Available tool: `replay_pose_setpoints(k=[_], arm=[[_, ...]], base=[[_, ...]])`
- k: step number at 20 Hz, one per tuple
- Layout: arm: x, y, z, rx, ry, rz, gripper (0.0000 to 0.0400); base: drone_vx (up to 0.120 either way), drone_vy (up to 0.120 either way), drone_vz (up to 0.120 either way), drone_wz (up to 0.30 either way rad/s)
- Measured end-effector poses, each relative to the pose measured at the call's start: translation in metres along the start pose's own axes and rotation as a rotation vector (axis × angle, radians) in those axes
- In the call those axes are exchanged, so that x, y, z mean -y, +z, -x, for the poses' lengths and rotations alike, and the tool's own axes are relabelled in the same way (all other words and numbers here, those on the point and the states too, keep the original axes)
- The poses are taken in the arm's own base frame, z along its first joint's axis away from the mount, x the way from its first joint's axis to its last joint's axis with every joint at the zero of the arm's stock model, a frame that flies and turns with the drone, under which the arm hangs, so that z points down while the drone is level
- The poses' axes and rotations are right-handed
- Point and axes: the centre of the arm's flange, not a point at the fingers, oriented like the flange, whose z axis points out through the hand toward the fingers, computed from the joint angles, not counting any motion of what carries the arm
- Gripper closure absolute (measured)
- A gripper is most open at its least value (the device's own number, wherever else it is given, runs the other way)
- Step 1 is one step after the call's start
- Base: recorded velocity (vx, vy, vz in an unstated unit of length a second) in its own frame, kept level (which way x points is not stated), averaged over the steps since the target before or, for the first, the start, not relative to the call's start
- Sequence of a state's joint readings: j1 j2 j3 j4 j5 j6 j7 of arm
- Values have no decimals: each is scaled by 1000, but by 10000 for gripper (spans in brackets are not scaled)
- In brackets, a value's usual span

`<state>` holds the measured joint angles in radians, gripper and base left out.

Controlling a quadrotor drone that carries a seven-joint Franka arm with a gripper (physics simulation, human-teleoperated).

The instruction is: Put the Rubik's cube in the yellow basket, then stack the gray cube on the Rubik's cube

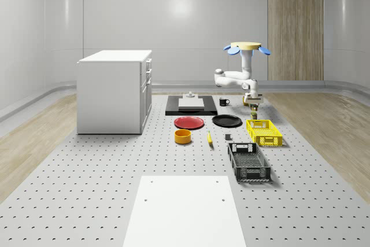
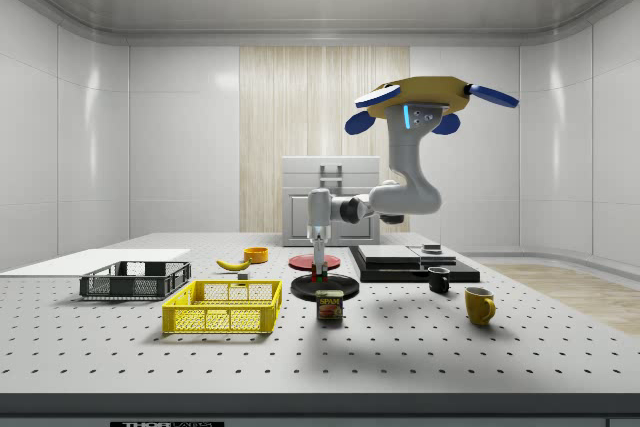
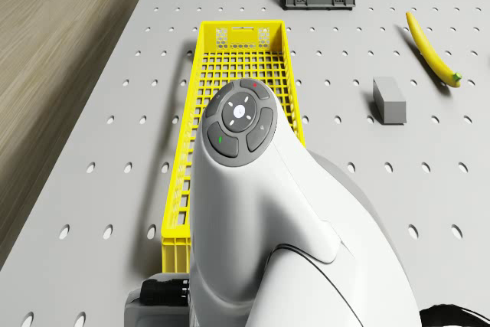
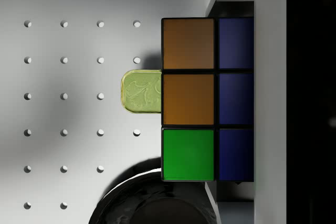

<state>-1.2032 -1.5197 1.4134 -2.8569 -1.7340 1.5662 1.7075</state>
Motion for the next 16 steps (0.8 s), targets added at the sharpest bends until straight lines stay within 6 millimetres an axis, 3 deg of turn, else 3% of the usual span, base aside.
replay_pose_setpoints(k=[16], arm=[[0,0,0,0,0,0,75]], base=[[120,0,0,0]])
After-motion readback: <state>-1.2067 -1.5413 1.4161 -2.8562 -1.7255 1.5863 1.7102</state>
